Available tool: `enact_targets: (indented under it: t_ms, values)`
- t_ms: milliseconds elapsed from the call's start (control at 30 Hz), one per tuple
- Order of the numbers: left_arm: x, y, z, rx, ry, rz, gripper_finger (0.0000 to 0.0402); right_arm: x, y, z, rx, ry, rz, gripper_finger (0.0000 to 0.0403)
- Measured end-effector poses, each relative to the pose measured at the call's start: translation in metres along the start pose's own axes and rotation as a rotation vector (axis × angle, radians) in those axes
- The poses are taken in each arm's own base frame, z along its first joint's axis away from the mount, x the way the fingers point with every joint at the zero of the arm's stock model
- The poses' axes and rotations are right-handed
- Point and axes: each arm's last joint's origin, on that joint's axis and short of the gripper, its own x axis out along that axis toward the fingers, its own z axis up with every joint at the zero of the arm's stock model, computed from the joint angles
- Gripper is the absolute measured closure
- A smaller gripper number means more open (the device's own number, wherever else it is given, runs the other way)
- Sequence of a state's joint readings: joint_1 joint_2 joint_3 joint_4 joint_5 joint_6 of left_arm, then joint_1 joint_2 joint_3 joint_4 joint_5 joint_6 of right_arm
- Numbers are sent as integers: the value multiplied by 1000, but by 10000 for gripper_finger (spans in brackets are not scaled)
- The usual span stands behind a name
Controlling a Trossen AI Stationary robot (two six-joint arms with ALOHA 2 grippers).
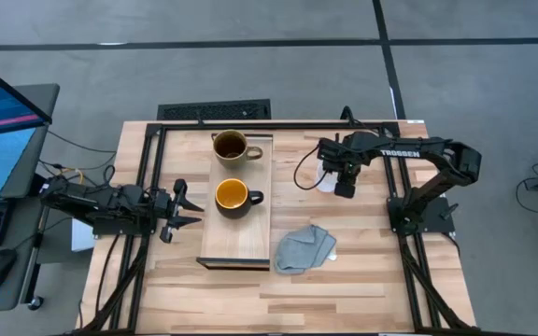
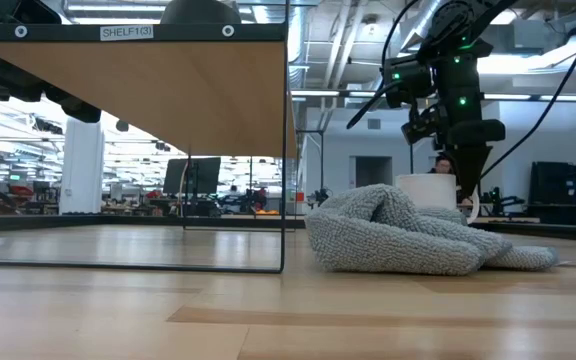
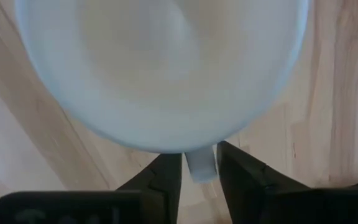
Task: Stack small to large cups/mugs on shelf
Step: Put the white mug on the shelf
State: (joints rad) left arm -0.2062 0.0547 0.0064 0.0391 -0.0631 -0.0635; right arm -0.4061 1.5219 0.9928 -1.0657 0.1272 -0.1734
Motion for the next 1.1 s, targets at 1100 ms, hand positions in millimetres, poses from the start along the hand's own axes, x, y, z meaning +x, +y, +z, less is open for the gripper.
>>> enact_targets:
  t_ms: [1100]
  values:
    - [0, 0, 0, 0, 0, 0, 282, -3, 17, 9, -307, -58, -60, 302]
